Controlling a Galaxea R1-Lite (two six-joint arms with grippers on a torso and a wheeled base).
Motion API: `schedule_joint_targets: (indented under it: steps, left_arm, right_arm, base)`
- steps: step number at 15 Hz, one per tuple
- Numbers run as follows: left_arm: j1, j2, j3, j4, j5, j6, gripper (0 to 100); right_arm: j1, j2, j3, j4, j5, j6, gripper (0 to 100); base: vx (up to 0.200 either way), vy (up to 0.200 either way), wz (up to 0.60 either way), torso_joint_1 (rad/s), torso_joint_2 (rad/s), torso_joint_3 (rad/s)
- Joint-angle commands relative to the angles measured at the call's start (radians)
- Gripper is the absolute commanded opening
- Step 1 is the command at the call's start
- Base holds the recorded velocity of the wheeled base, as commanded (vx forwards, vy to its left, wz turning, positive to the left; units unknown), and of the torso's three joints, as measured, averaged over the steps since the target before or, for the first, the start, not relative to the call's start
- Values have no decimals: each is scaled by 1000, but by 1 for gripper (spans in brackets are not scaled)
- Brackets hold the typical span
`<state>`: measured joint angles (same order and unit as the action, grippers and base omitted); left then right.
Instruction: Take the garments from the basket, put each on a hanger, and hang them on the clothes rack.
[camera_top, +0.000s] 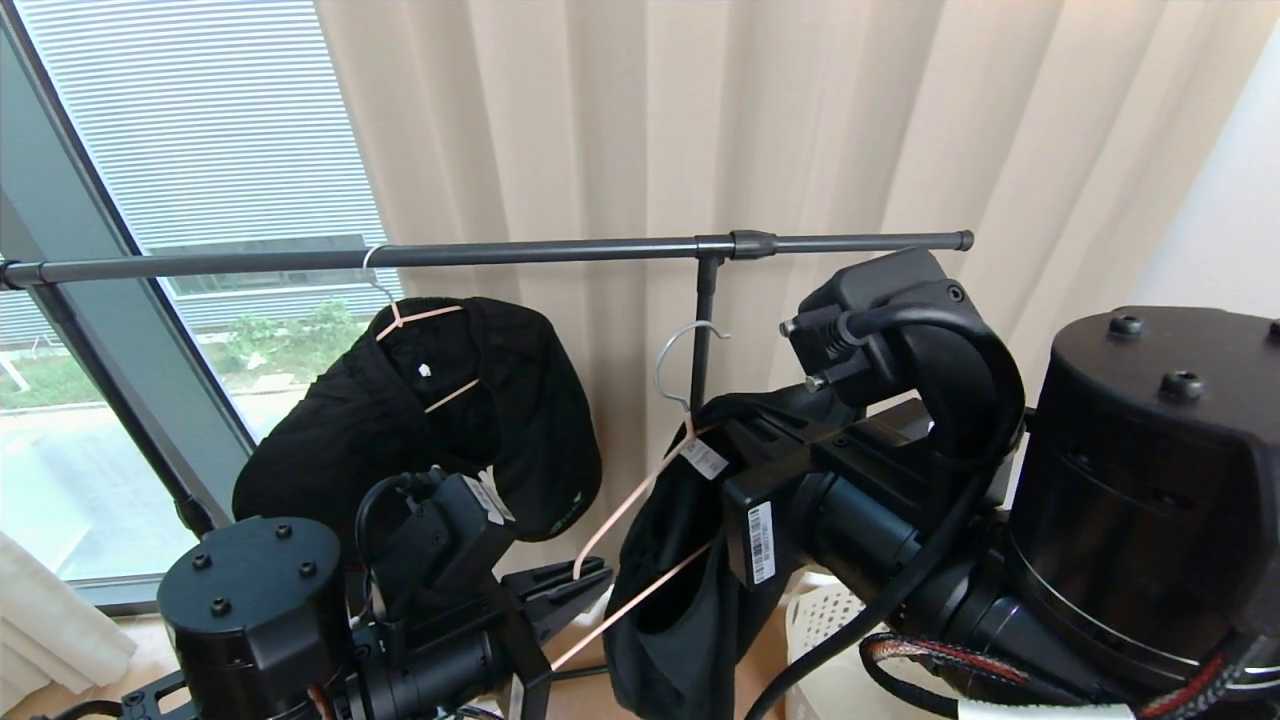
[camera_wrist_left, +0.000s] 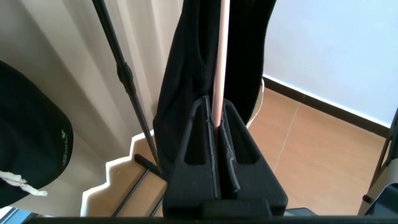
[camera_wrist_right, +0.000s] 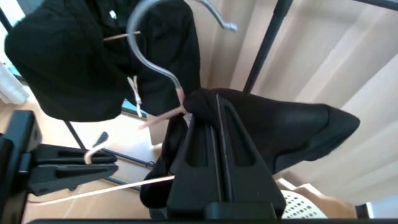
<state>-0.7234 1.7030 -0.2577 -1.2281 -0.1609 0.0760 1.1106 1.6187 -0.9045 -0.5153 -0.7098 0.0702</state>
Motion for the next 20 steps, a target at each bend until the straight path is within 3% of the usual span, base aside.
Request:
schedule_joint_targets:
  steps: [1,7,11,12,17,20]
  left_arm:
    - [-1,-3,-2,-5,1,4,0]
    - [-5,-11,54,-133,0,5,0]
    - [-8,-11,51,-139,-2,8,0]
    - [-10,-11,48,-140,-2,10,0]
    - [-19,-25,55,-168,0,30,0]
    - [-19,-31,58,-166,7,30,0]
  right_arm:
    - [5,7,-8,0,0,3,0]
    - [-52,-8,-21,5,1,0,0]
    - [-54,9,-27,6,0,-4,0]
    - [-55,9,-27,6,0,-4,100]
    - [-158,-40,-19,6,-2,-13,100]
    - [-169,-72,-16,9,-2,-33,100]
  base:
    - [0,0,0,0,0,0]
    - [0,0,0,0,0,0]
    - [0,0,0,0,0,0]
    - [0,0,0,0,0,0]
    - [0,0,0,0,0,0]
    - [0,0,0,0,0,0]
